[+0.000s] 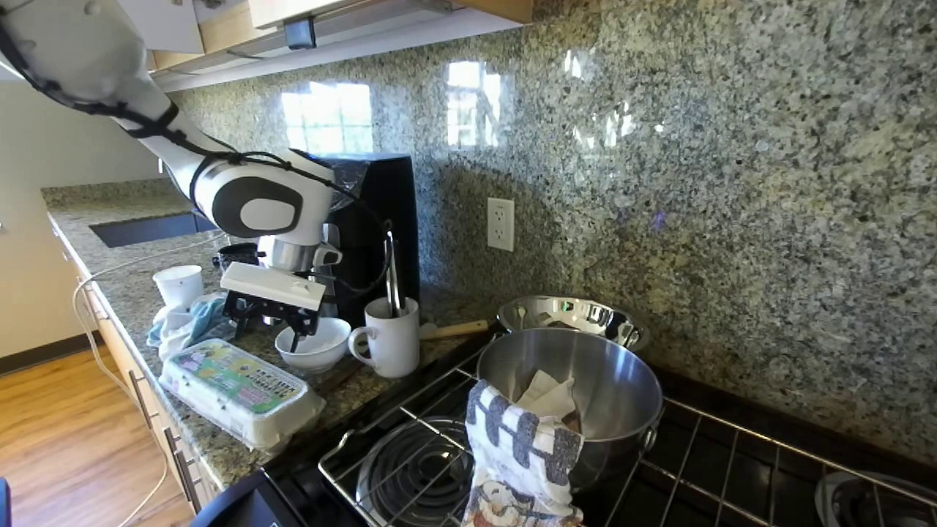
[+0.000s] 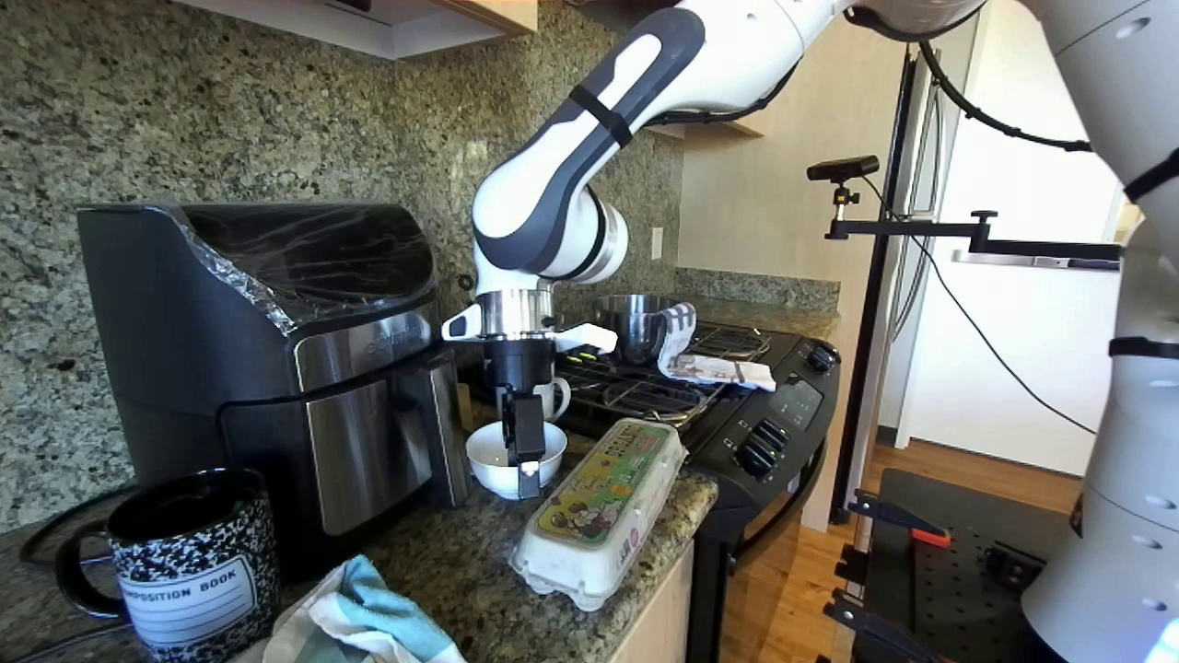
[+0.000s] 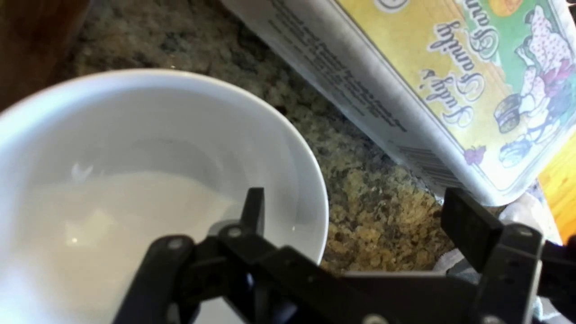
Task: Pick the bowl on the counter and put it on the stove
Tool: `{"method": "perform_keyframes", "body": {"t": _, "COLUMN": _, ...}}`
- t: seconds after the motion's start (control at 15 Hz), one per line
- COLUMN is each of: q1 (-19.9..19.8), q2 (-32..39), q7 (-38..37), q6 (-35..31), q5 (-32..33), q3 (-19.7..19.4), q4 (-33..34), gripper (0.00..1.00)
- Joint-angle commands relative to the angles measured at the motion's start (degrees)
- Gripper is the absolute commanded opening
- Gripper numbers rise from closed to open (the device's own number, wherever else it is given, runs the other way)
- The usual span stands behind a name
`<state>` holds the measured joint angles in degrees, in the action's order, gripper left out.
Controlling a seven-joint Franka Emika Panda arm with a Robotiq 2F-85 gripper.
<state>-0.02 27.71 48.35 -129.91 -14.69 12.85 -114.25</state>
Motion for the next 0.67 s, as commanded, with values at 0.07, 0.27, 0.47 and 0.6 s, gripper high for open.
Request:
{"method": "perform_keyframes", "body": {"t": 0.07, "q1": -0.62, "q2": 0.04, "q7": 0.19, "q6": -1.01, "q5": -0.01, "q3": 0.20, "q4": -0.19, "gripper": 1.00}}
{"method": "perform_keyframes", "body": {"t": 0.27, "q1": -0.62, "q2": 0.02, "q7": 0.13, "q6": -1.16, "q5": 0.26, "q3": 0.11, "q4": -0.04, "gripper": 0.74}}
{"method": "perform_keyframes", "body": {"t": 0.47, "q1": -0.54, "q2": 0.06, "q7": 0.07, "q6": -1.10, "q5": 0.48, "q3": 0.07, "q4": 0.10, "gripper": 0.57}}
{"method": "perform_keyframes", "body": {"t": 0.6, "q1": -0.51, "q2": 0.09, "q7": -0.02, "q6": -1.10, "q5": 0.58, "q3": 0.03, "q4": 0.18, "gripper": 0.42}}
